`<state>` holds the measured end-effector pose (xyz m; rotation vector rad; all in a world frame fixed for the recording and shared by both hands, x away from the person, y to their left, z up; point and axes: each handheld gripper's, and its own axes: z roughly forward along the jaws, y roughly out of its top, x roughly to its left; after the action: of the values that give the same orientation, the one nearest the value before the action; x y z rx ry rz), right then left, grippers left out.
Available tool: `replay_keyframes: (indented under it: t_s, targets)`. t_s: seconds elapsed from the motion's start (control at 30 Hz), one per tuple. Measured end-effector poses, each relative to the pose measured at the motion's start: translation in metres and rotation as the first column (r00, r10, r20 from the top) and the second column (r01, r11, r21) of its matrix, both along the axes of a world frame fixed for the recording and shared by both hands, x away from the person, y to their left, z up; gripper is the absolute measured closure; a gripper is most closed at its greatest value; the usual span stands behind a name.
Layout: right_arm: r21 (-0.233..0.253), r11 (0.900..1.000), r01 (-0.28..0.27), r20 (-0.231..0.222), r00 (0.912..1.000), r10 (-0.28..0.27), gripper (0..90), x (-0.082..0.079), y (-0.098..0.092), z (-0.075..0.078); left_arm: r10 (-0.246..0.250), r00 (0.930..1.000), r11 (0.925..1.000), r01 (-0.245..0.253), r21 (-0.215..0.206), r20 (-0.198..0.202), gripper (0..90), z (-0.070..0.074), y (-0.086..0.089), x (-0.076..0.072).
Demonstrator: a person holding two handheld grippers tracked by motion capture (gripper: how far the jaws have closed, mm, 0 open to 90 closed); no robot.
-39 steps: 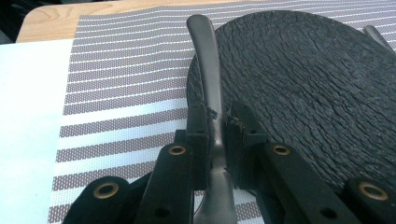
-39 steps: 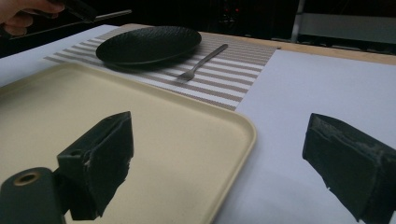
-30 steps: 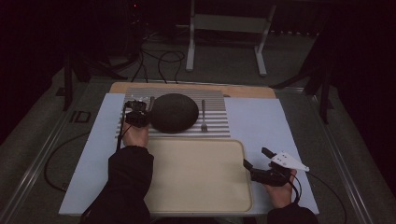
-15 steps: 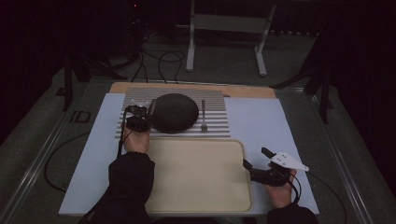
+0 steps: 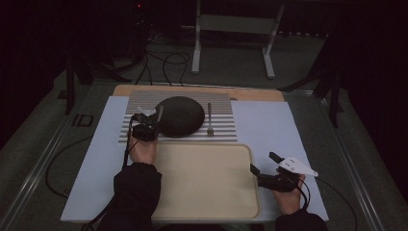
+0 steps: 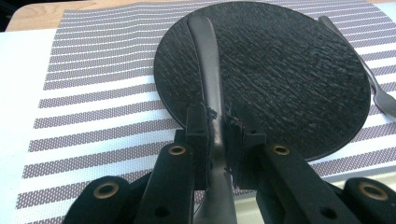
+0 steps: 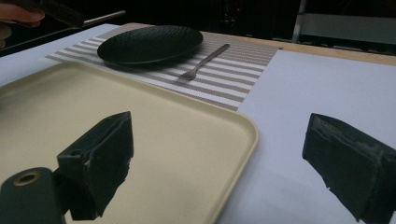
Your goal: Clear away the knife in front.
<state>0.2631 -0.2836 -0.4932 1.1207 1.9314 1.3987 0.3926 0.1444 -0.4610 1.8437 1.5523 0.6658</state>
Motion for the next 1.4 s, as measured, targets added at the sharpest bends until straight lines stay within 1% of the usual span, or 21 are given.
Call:
replay_keyframes:
  t_s: [0.17, 0.47, 0.67, 0.73, 0.87, 1.17, 1.4]
  targets:
    - [0.0, 1.0, -0.001, 0.0, 1.0, 0.001, 8.6, 0.0, 0.0, 0.0, 0.0, 1.0, 1.0, 0.0, -0.01, 0.005, 81.0, -0.001, 0.0, -0.006]
    - [0.0, 1.0, -0.002, -0.001, 1.0, 0.002, 8.6, 0.0, 0.001, 0.0, -0.006, 0.9997, 1.0, 0.007, -0.006, 0.025, 81.0, 0.0, -0.003, -0.018]
    - [0.001, 1.0, -0.003, -0.001, 1.0, 0.003, 8.6, 0.0, 0.001, 0.0, -0.01, 0.9995, 0.9999, 0.01, -0.005, 0.029, 81.0, 0.0, -0.004, -0.024]
    - [0.001, 1.0, -0.003, -0.001, 1.0, 0.003, 8.6, 0.0, 0.001, 0.0, -0.008, 0.9994, 0.9999, 0.009, -0.012, 0.034, 81.0, 0.0, -0.004, -0.029]
    - [-0.002, 1.0, -0.003, 0.0, 1.0, 0.003, 8.6, 0.0, 0.001, 0.0, -0.004, 0.999, 0.9996, 0.005, -0.027, 0.044, 81.0, 0.001, -0.003, -0.034]
    - [-0.001, 1.0, -0.003, 0.001, 1.0, 0.003, 8.6, 0.0, 0.0, 0.0, -0.012, 0.9978, 0.9999, 0.013, -0.011, 0.066, 81.0, 0.004, -0.006, -0.045]
    - [-0.002, 1.0, -0.004, 0.001, 1.0, 0.004, 8.6, 0.0, 0.001, 0.0, -0.011, 0.9977, 0.9996, 0.012, -0.024, 0.067, 81.0, 0.003, -0.006, -0.052]
